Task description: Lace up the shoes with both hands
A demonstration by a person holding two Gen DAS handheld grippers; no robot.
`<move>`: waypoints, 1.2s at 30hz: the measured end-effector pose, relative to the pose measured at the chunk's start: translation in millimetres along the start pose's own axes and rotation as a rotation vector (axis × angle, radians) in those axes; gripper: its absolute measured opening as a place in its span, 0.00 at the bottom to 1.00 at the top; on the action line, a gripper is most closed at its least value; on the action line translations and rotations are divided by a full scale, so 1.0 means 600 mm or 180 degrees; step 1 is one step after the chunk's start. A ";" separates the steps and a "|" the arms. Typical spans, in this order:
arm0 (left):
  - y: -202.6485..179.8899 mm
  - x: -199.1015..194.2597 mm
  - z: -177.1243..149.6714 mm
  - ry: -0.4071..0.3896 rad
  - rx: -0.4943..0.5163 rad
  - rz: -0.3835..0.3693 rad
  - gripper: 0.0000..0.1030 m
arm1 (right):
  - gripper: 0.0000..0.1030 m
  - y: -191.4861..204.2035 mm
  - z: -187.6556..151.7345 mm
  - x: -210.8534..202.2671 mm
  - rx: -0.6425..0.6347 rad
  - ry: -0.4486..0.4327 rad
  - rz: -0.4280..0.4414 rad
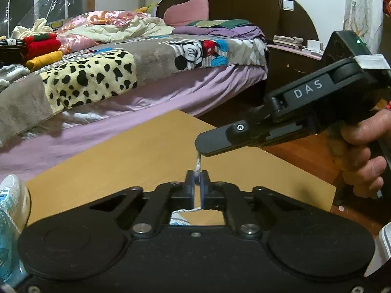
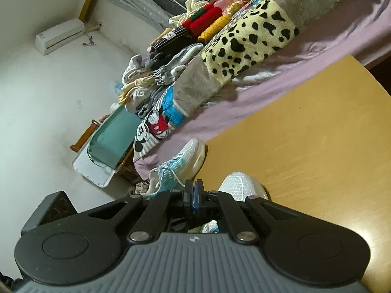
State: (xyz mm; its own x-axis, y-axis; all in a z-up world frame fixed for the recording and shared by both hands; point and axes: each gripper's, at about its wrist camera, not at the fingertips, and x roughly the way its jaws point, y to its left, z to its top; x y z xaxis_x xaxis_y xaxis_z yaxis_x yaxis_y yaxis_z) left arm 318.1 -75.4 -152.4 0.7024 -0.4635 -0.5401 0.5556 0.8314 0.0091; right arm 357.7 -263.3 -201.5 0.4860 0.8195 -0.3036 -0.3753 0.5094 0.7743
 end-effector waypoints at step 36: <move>0.028 -0.019 -0.006 0.0092 -0.0326 0.0221 0.37 | 0.04 0.007 -0.002 -0.024 -0.0094 -0.0309 -0.0361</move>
State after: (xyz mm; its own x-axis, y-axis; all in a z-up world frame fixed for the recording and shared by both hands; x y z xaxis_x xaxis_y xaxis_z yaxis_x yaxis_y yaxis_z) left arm 317.8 -54.8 -149.4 0.7236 -0.3961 -0.5652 0.4569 0.8887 -0.0378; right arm 347.9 -272.6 -194.4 0.6001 0.7277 -0.3321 -0.3359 0.6060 0.7210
